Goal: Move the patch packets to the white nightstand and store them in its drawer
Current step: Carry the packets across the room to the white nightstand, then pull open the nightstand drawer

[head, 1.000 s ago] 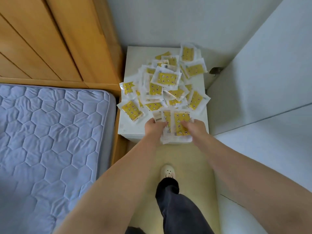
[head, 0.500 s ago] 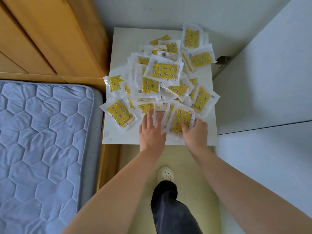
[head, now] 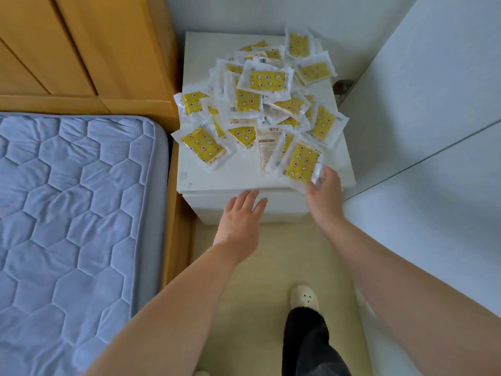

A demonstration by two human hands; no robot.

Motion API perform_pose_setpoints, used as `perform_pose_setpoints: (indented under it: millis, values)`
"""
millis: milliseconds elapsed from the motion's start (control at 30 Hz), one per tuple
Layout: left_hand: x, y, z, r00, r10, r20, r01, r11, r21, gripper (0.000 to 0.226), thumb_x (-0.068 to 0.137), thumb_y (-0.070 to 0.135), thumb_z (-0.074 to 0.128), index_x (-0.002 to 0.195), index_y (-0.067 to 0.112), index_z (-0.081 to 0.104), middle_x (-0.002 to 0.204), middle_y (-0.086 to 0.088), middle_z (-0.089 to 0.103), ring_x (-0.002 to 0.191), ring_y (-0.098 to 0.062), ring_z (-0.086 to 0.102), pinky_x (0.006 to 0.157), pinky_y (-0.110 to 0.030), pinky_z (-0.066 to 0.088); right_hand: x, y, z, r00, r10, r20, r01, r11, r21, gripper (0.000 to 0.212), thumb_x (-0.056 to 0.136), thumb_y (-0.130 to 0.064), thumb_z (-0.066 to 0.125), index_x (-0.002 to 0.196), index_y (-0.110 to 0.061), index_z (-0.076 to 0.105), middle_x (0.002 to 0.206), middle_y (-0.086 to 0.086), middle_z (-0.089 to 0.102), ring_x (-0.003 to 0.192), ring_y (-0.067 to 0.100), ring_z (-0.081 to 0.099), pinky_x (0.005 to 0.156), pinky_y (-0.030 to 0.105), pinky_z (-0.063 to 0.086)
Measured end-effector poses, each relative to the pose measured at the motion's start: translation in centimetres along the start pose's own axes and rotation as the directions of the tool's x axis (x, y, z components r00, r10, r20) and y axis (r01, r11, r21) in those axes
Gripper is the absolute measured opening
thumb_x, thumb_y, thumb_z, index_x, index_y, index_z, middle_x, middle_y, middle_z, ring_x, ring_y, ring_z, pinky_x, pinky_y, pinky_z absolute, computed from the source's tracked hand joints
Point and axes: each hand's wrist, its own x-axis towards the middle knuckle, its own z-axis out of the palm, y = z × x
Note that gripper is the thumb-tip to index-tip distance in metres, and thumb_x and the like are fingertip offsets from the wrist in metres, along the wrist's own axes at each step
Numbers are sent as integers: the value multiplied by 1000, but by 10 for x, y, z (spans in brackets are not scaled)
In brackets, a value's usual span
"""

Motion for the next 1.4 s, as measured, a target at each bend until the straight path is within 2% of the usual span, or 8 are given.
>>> perform_pose_setpoints:
  millis: [200,300,433,600,867,1033,1200,1400]
  values:
    - [16,14,38,997,-60,56,58,998,38,74,91,6,37,152,13,-4,160,-5,-13,147,-22,-13,120,-39,-1,-33,67,3,959,-277,-57,259,942,-215,30,81,2,52,111,1,58,116,13,54,108,30,52,82,22,34]
    - [33,19,66,995,-95,-30,97,989,113,77,92,10,36,150,10,-16,159,-6,-18,146,-25,-16,119,-42,-3,-22,109,17,861,-492,128,501,777,-380,48,72,1,50,120,2,57,135,17,50,127,32,41,102,39,36]
    - [50,22,105,964,-173,-200,198,974,111,84,89,14,42,149,8,-17,160,-8,-12,147,-28,-14,119,-44,0,3,138,42,732,-652,199,642,561,-522,70,64,2,54,134,1,45,147,16,37,139,26,20,116,45,13]
    - [71,23,148,796,-164,-582,211,977,13,74,70,15,33,144,3,28,148,-18,38,140,-33,23,107,-56,33,25,155,74,586,-810,-7,681,497,-538,72,64,-3,44,135,-5,37,140,12,38,135,29,29,110,55,24]
    - [93,22,177,571,-125,-812,169,985,-33,73,68,15,57,136,4,33,139,-19,48,137,-33,27,108,-54,28,44,169,95,345,-915,-211,717,402,-570,62,72,-13,39,133,-6,38,130,13,36,125,34,35,108,50,22]
    - [86,23,174,615,-137,-776,220,975,3,63,78,25,47,137,5,34,138,-19,49,135,-32,28,106,-54,32,42,158,86,345,-916,-203,670,392,-630,60,69,-22,54,125,0,54,117,11,45,108,31,40,103,47,28]
    - [70,23,161,706,-108,-700,265,957,119,65,82,24,64,138,8,35,132,-13,53,128,-29,34,94,-47,44,38,149,70,359,-920,-157,668,371,-646,43,65,-21,74,103,-4,64,96,11,60,92,28,41,84,39,35]
    - [19,45,150,760,-75,-645,343,890,300,56,89,33,61,138,12,44,124,-4,55,112,-24,50,86,-38,43,-5,151,46,458,-888,-46,724,402,-561,28,70,-21,79,87,-8,60,86,7,59,81,30,53,72,38,45]
